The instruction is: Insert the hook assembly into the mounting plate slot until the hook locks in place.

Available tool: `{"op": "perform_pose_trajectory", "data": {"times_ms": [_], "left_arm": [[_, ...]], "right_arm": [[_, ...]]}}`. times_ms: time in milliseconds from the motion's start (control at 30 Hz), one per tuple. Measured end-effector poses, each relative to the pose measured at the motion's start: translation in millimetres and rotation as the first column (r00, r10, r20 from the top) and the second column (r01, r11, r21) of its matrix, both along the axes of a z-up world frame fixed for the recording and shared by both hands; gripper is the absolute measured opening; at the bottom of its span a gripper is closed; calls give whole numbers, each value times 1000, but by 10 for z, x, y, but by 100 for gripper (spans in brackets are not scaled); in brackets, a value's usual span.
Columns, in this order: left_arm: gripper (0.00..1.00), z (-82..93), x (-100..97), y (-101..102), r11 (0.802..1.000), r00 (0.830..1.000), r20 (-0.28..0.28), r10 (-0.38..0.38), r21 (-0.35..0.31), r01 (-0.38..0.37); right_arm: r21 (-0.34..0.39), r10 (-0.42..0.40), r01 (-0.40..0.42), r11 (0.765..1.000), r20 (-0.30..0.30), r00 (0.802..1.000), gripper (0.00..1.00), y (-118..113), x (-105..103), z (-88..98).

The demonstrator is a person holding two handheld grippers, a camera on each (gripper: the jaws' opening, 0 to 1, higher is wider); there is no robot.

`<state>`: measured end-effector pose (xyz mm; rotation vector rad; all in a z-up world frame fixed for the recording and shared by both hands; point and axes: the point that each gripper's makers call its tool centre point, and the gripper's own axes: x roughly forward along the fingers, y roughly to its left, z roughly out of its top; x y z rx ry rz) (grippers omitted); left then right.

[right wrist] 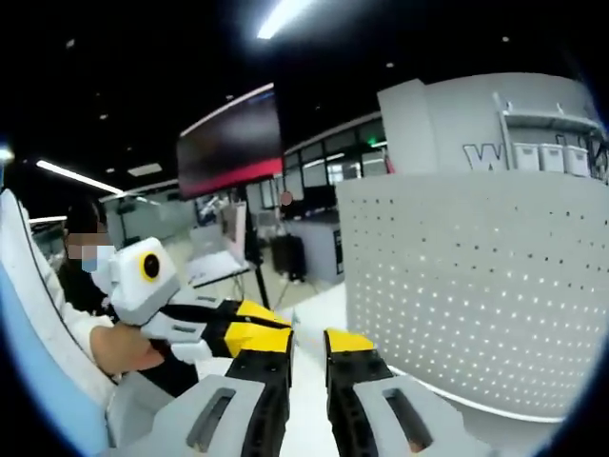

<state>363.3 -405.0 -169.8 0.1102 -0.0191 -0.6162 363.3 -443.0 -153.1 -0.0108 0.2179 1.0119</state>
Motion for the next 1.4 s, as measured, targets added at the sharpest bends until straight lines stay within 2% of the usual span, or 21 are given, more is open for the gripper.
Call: {"op": "perform_pose_trajectory", "data": {"times_ms": [567,767,1100,1267,1400], "left_arm": [[4,169,146,188,998,998,20,60,-20,-60],[4,213,196,234,997,997,26,74,-22,-74],[4,226,248,313,996,996,26,90,-27,-89],[3,275,205,377,995,995,35,97,-39,-96],[3,237,146,445,993,993,26,114,-37,-113]], "right_arm": [[-1,-75,75,997,65,995,28,-225,43,91],[25,-106,105,994,85,991,35,-302,58,152],[36,-139,137,990,84,987,37,-438,39,146],[44,-148,144,989,93,985,37,-474,-30,177],[47,-156,152,987,104,982,37,-476,-90,91]]}}
